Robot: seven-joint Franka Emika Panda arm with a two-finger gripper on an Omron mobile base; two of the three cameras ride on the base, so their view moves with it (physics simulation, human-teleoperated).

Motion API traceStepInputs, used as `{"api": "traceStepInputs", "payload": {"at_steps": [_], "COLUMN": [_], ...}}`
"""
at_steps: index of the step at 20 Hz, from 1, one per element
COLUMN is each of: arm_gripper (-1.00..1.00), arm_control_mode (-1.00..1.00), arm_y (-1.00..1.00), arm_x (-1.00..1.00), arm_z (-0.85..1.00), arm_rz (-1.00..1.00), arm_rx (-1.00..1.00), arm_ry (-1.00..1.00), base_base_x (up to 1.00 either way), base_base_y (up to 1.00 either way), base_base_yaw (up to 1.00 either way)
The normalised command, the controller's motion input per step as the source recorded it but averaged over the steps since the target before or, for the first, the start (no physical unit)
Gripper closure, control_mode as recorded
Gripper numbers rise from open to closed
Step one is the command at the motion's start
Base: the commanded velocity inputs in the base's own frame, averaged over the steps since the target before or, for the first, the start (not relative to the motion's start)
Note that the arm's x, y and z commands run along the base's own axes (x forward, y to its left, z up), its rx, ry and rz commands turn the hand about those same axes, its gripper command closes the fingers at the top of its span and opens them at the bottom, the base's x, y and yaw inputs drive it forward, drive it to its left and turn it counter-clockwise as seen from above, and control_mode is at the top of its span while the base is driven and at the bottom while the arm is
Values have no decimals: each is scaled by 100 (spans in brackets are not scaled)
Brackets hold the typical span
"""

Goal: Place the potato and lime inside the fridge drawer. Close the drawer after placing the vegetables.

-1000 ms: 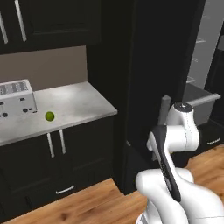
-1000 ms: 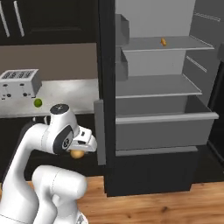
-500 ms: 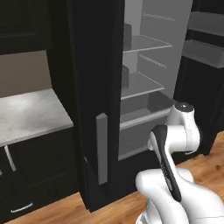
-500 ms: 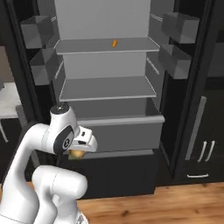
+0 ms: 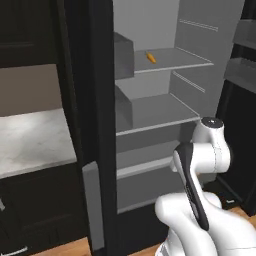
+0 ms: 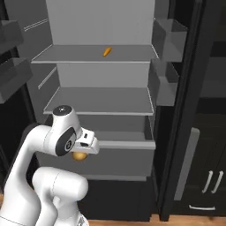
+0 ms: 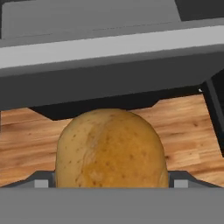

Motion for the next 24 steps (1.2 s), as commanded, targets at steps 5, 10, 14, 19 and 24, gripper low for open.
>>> {"api": "traceStepInputs", "payload": {"at_steps": [5, 10, 14, 19, 24], "arm_gripper": [100, 100, 100, 100, 100], "arm_control_mode": [100, -100, -100, -100, -100], "arm_y": [0, -2, 8, 28, 9], "arm_x": [0, 2, 86, 86, 73], "arm_z": [0, 0, 2, 28, 2], "arm_rz": [0, 10, 11, 0, 0], "arm_rx": [0, 1, 3, 0, -1], "arm_ry": [0, -4, -1, 4, 4], "base_base_x": [5, 8, 0, 0, 0], "base_base_y": [-62, -3, 0, 0, 0], "base_base_yaw": [28, 13, 0, 0, 0]}}
